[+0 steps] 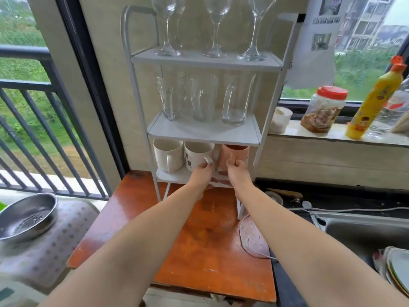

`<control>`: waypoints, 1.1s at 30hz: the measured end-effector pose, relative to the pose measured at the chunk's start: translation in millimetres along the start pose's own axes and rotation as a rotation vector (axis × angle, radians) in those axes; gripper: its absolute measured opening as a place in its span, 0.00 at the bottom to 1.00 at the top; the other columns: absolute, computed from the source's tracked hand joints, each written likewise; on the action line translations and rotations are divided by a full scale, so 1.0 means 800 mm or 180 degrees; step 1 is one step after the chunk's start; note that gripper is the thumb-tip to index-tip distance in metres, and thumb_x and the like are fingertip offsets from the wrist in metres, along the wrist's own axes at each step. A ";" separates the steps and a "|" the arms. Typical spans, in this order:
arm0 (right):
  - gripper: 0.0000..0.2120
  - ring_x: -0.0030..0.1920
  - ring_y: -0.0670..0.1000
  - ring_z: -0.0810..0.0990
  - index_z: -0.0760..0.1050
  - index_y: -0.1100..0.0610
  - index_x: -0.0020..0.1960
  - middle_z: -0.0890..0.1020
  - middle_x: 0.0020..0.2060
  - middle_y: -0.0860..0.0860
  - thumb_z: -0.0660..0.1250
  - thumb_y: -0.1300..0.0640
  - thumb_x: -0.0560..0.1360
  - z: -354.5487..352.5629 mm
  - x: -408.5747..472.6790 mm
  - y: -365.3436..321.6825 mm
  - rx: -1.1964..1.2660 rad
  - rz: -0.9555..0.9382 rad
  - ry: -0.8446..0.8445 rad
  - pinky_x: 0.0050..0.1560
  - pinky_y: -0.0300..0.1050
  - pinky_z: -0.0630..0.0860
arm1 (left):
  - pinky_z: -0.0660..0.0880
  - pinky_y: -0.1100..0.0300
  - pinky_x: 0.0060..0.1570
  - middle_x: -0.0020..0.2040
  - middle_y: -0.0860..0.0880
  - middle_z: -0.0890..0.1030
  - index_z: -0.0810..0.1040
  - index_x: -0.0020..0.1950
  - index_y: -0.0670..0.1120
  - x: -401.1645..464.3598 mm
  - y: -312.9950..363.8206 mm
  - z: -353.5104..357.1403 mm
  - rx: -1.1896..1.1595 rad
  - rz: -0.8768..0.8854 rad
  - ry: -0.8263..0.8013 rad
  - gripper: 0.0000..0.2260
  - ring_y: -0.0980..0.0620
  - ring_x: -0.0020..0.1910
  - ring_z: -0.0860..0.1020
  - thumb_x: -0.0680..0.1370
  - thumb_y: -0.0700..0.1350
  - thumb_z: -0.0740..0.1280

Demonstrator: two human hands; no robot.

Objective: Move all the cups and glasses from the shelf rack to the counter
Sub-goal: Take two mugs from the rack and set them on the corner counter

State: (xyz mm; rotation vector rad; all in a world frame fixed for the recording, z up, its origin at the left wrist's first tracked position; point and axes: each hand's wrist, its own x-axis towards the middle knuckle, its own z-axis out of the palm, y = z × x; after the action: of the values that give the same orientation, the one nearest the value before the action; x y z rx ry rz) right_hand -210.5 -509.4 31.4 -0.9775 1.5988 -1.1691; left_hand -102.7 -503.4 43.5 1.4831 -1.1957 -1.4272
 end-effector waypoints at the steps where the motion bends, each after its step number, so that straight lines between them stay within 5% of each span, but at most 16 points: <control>1: 0.15 0.53 0.57 0.81 0.70 0.55 0.61 0.80 0.55 0.56 0.54 0.47 0.81 0.001 0.006 0.001 0.0170 0.0104 -0.0012 0.57 0.57 0.79 | 0.74 0.57 0.42 0.53 0.46 0.81 0.75 0.55 0.43 0.005 0.000 0.000 -0.0214 -0.0078 -0.0058 0.15 0.48 0.49 0.80 0.81 0.50 0.54; 3: 0.17 0.52 0.56 0.82 0.71 0.56 0.60 0.81 0.53 0.56 0.52 0.45 0.82 0.003 0.011 0.001 0.0337 0.0187 -0.0009 0.58 0.55 0.79 | 0.75 0.58 0.40 0.54 0.44 0.83 0.74 0.47 0.45 0.010 0.000 -0.001 -0.0475 -0.0179 -0.0107 0.14 0.46 0.51 0.82 0.81 0.50 0.53; 8: 0.20 0.55 0.58 0.79 0.68 0.55 0.63 0.78 0.54 0.55 0.47 0.44 0.82 0.011 0.010 0.009 0.0248 0.0091 0.0107 0.60 0.57 0.77 | 0.74 0.59 0.40 0.43 0.48 0.74 0.72 0.57 0.43 0.006 -0.002 -0.002 -0.0352 -0.0093 0.0054 0.14 0.52 0.39 0.72 0.82 0.49 0.51; 13: 0.20 0.58 0.59 0.76 0.66 0.58 0.67 0.74 0.58 0.56 0.46 0.48 0.83 0.012 -0.009 0.009 0.0292 -0.0050 0.0004 0.58 0.58 0.78 | 0.69 0.62 0.35 0.39 0.50 0.69 0.68 0.52 0.46 -0.008 -0.019 -0.010 -0.0138 0.0147 0.0341 0.12 0.54 0.36 0.67 0.83 0.49 0.49; 19: 0.20 0.52 0.55 0.76 0.70 0.57 0.56 0.75 0.43 0.50 0.47 0.44 0.82 0.006 -0.034 0.015 0.0265 -0.0111 -0.0092 0.62 0.59 0.75 | 0.67 0.61 0.35 0.38 0.49 0.68 0.71 0.53 0.44 -0.039 -0.035 -0.026 -0.0208 0.0285 0.0442 0.13 0.53 0.35 0.66 0.83 0.49 0.50; 23: 0.18 0.36 0.47 0.76 0.71 0.56 0.50 0.72 0.37 0.48 0.48 0.46 0.83 0.007 -0.064 0.025 0.0478 -0.0135 -0.0187 0.54 0.51 0.81 | 0.67 0.61 0.37 0.38 0.50 0.69 0.71 0.63 0.38 -0.068 -0.050 -0.037 -0.0116 0.0341 0.0508 0.19 0.52 0.36 0.66 0.83 0.50 0.50; 29: 0.20 0.34 0.48 0.71 0.66 0.55 0.37 0.68 0.32 0.51 0.48 0.47 0.83 -0.001 -0.131 0.032 0.0481 -0.0316 -0.0016 0.40 0.43 0.80 | 0.67 0.60 0.37 0.37 0.50 0.69 0.69 0.64 0.34 -0.118 -0.068 -0.049 -0.0084 0.0437 0.0520 0.22 0.53 0.33 0.66 0.83 0.50 0.50; 33: 0.20 0.32 0.49 0.70 0.65 0.56 0.35 0.67 0.31 0.51 0.49 0.50 0.83 -0.014 -0.197 0.045 0.0609 -0.0376 0.0195 0.29 0.36 0.75 | 0.67 0.60 0.37 0.37 0.50 0.68 0.73 0.51 0.43 -0.174 -0.087 -0.050 -0.0103 0.0480 0.0294 0.16 0.53 0.34 0.66 0.83 0.50 0.50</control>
State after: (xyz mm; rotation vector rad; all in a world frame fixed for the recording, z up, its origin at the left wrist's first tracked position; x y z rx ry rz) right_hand -179.4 -350.8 30.8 -0.9286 1.4614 -1.4174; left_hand -46.9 -353.9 22.9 1.3908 -1.1954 -1.2584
